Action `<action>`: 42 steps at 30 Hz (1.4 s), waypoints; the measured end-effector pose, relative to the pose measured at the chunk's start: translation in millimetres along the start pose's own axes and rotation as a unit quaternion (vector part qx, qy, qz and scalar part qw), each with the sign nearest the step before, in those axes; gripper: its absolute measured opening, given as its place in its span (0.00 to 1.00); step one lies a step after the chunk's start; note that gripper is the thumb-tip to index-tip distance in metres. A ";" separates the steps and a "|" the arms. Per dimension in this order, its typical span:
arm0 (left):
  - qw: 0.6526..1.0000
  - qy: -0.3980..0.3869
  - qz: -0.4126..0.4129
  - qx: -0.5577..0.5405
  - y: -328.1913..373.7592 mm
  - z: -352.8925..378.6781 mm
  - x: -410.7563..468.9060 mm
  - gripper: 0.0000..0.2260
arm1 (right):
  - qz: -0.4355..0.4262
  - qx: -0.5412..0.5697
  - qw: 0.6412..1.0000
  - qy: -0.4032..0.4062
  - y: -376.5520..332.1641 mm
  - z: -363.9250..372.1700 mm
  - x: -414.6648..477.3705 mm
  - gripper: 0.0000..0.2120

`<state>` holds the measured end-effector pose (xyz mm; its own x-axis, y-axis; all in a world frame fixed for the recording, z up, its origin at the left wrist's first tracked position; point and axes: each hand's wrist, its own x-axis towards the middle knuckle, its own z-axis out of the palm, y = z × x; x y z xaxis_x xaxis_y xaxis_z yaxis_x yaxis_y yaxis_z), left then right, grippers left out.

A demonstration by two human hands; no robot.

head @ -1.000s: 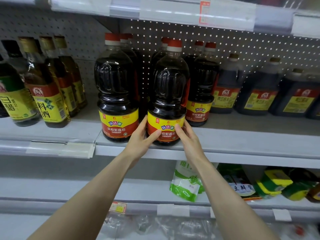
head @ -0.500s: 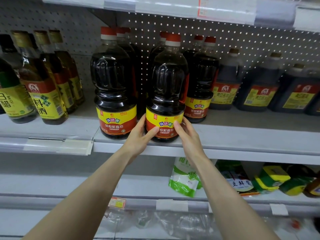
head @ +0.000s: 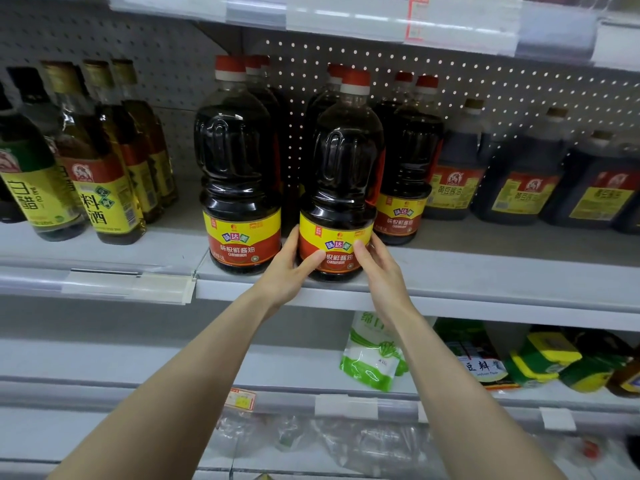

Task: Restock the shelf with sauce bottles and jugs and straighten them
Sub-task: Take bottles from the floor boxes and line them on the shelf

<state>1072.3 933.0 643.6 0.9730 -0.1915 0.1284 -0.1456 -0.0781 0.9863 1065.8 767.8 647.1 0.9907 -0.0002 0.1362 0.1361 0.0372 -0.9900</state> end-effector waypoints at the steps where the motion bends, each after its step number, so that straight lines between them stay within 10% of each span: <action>1: 1.000 -0.003 -0.003 0.002 0.7 -0.6 -0.1 0.29 | 0.000 0.000 1.000 0.002 0.4 0.0 0.1 0.23; 10: 1.000 0.005 -0.007 0.002 12.0 0.9 -5.0 0.28 | 0.000 -0.018 1.000 0.013 -7.5 2.1 -4.8 0.24; 20: 0.982 0.190 -0.011 0.010 -17.0 0.9 -74.6 0.14 | 0.002 -0.032 0.994 0.107 17.1 10.0 -69.5 0.14; 33: 0.954 0.179 -0.240 -0.005 -229.8 9.1 -211.3 0.12 | 0.228 -0.073 0.969 0.054 239.2 35.0 -194.8 0.03; 42: 0.894 0.197 -0.402 -0.002 -431.6 24.4 -323.8 0.04 | 0.401 -0.103 0.910 0.020 443.6 53.5 -296.5 0.13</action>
<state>815.7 1004.9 173.8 0.7502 0.2852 -0.5966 0.6296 -0.0321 0.7763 832.2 837.8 169.6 0.7708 -0.0916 -0.6304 -0.6366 -0.1475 -0.7570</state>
